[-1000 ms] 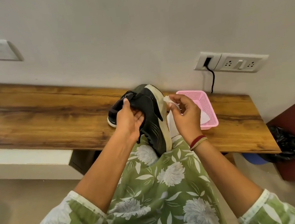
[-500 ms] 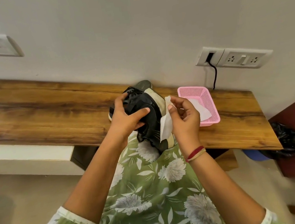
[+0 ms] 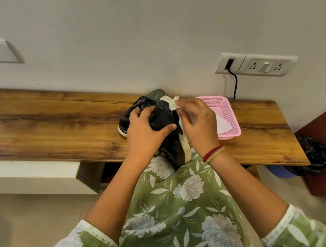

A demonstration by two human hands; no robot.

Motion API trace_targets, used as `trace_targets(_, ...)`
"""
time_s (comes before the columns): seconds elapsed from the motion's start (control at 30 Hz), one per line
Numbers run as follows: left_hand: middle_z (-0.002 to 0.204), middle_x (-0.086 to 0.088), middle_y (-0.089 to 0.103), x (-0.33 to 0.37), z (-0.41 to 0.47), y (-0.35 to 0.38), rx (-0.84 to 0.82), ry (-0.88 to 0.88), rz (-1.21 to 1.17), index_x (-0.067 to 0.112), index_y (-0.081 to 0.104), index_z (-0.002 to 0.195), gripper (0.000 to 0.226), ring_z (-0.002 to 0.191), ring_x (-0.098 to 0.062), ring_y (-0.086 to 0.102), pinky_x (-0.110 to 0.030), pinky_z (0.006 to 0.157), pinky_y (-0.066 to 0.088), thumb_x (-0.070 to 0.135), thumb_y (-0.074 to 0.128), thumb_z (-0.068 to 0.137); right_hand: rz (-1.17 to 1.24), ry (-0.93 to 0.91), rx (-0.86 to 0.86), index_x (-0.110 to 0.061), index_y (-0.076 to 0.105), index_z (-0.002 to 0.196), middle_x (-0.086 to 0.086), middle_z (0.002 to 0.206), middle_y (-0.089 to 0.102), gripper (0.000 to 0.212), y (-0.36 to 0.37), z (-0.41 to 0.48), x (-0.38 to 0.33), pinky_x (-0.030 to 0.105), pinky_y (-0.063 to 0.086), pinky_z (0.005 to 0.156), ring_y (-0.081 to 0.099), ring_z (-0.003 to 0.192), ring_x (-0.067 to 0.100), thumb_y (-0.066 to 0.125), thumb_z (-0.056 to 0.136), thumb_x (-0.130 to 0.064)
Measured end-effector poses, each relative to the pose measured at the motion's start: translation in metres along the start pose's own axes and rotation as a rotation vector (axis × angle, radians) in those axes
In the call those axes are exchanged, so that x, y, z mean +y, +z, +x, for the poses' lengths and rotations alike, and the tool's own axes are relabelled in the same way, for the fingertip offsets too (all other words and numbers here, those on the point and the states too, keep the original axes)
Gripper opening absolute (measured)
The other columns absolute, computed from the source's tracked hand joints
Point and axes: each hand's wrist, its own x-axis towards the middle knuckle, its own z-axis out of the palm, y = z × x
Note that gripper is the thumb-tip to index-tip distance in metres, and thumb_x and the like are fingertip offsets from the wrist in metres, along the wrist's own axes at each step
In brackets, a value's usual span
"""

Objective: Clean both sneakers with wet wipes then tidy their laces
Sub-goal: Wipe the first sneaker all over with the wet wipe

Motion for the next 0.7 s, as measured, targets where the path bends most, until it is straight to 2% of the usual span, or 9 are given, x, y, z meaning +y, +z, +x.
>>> trace_targets(0.07,0.132,-0.006,0.052,-0.001,0.003,0.001,0.026,0.055,0.034,0.017,0.054,0.129,0.077,0.124,-0.022,0.047,-0.035,0.101,0.04,0.053,0.078,0.066,-0.057,-0.041,-0.047,-0.009,0.071,0.102,0.008,0.092,0.065,0.022,0.002,0.007,-0.003,0.017,0.039,0.073,0.061,0.085,0.023,0.061,0.084,-0.001)
trace_targets(0.13,0.118,-0.002,0.062,0.0,0.003,0.003,0.028,0.084,0.031,0.015,0.057,0.125,0.073,0.113,-0.019,0.056,-0.036,0.093,0.047,0.053,0.078,0.066,-0.135,-0.074,-0.071,-0.011,0.072,0.101,0.007,0.091,0.064,0.021,0.002,0.017,-0.007,0.022,0.04,0.071,0.058,0.085,0.024,0.061,0.084,-0.004)
trace_targets(0.2,0.112,0.001,0.064,0.001,-0.001,0.007,0.016,0.112,0.013,0.017,0.056,0.121,0.069,0.104,-0.015,0.06,-0.034,0.085,0.051,0.053,0.076,0.067,-0.23,-0.093,-0.113,-0.012,0.072,0.1,0.008,0.093,0.063,0.021,0.002,0.029,-0.011,0.032,0.046,0.072,0.056,0.088,0.027,0.06,0.085,-0.005)
trace_targets(0.27,0.111,0.003,0.064,0.002,-0.005,0.011,0.011,0.147,0.012,0.018,0.055,0.121,0.066,0.103,-0.014,0.06,-0.034,0.082,0.051,0.053,0.075,0.068,-0.317,-0.046,-0.228,-0.012,0.07,0.104,0.01,0.099,0.06,0.022,0.001,0.038,-0.016,0.038,0.046,0.078,0.053,0.097,0.029,0.053,0.09,-0.008)
trace_targets(0.37,0.114,0.002,0.064,0.002,-0.005,0.014,0.018,0.148,-0.007,0.018,0.056,0.123,0.064,0.106,-0.014,0.06,-0.033,0.084,0.051,0.05,0.075,0.071,-0.463,-0.044,-0.32,-0.009,0.066,0.109,0.013,0.106,0.056,0.026,0.0,0.038,-0.017,0.04,0.045,0.082,0.049,0.102,0.03,0.047,0.091,-0.007)
trace_targets(0.53,0.119,0.0,0.064,0.001,0.001,0.013,-0.009,0.13,-0.01,0.016,0.055,0.128,0.067,0.11,-0.016,0.059,-0.031,0.09,0.049,0.047,0.076,0.072,-0.398,-0.082,-0.207,0.001,0.067,0.103,0.019,0.089,0.056,0.031,-0.004,0.01,-0.002,0.038,0.046,0.062,0.055,0.08,0.039,0.063,0.073,0.007)
trace_targets(0.63,0.116,-0.001,0.066,0.001,0.001,0.012,0.002,0.103,-0.039,0.015,0.058,0.124,0.061,0.107,-0.017,0.061,-0.034,0.09,0.05,0.045,0.076,0.074,-0.36,-0.113,-0.126,0.001,0.068,0.104,0.016,0.086,0.058,0.032,-0.006,-0.008,0.008,0.033,0.046,0.061,0.056,0.076,0.034,0.063,0.074,0.009)
trace_targets(0.7,0.112,-0.001,0.068,0.0,0.004,0.009,0.017,0.073,-0.052,0.014,0.06,0.12,0.054,0.103,-0.018,0.063,-0.033,0.087,0.05,0.043,0.075,0.076,-0.353,-0.11,-0.152,0.0,0.068,0.106,0.015,0.086,0.059,0.033,-0.003,-0.022,0.017,0.034,0.049,0.061,0.055,0.075,0.032,0.064,0.075,0.01)
